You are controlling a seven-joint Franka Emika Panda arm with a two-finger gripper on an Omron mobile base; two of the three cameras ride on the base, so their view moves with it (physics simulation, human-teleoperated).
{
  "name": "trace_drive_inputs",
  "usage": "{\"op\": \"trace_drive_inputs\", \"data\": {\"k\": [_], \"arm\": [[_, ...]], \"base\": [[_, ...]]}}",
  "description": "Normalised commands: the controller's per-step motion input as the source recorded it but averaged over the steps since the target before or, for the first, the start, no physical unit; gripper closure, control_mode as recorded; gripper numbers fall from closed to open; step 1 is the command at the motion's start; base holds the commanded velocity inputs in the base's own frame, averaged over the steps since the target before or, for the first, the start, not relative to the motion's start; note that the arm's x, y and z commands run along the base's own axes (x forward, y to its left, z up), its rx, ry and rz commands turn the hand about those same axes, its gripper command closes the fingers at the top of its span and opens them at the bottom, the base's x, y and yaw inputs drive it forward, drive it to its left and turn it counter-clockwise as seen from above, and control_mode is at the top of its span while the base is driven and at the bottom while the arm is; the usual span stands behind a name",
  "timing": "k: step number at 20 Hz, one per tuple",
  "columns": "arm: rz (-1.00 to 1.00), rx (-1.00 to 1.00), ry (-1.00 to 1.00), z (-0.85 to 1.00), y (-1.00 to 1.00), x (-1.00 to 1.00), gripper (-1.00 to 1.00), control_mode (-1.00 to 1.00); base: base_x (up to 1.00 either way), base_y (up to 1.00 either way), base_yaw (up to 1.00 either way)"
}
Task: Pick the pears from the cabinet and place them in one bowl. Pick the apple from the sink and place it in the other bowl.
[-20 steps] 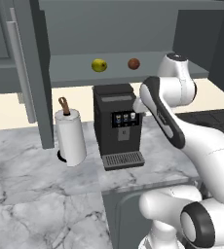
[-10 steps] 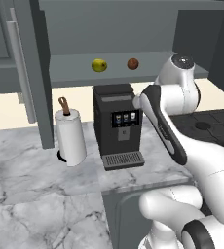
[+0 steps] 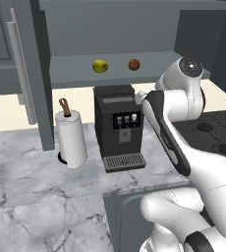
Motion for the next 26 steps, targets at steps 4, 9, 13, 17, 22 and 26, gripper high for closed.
{"op": "trace_drive_inputs", "data": {"k": [4, 9, 13, 17, 22, 26], "arm": [[0.00, 0.00, 0.00, 0.38, 0.00, 0.00, -1.00, -1.00], [0.00, 0.00, 0.00, 0.35, 0.00, 0.00, -1.00, -1.00], [0.00, 0.00, 0.00, 0.34, 0.00, 0.00, -1.00, -1.00], [0.00, 0.00, -0.07, 0.28, 0.00, 0.03, -1.00, -1.00], [0.00, 0.00, -0.01, 0.24, 0.00, 0.04, -1.00, -1.00], [0.00, 0.01, 0.00, 0.06, 0.00, 0.10, -1.00, -1.00]], "base": [[0.00, 0.00, 0.00], [0.00, 0.00, 0.00], [0.00, 0.00, 0.00], [0.00, 0.00, 0.00], [0.00, 0.00, 0.00], [0.00, 0.00, 0.00]]}}
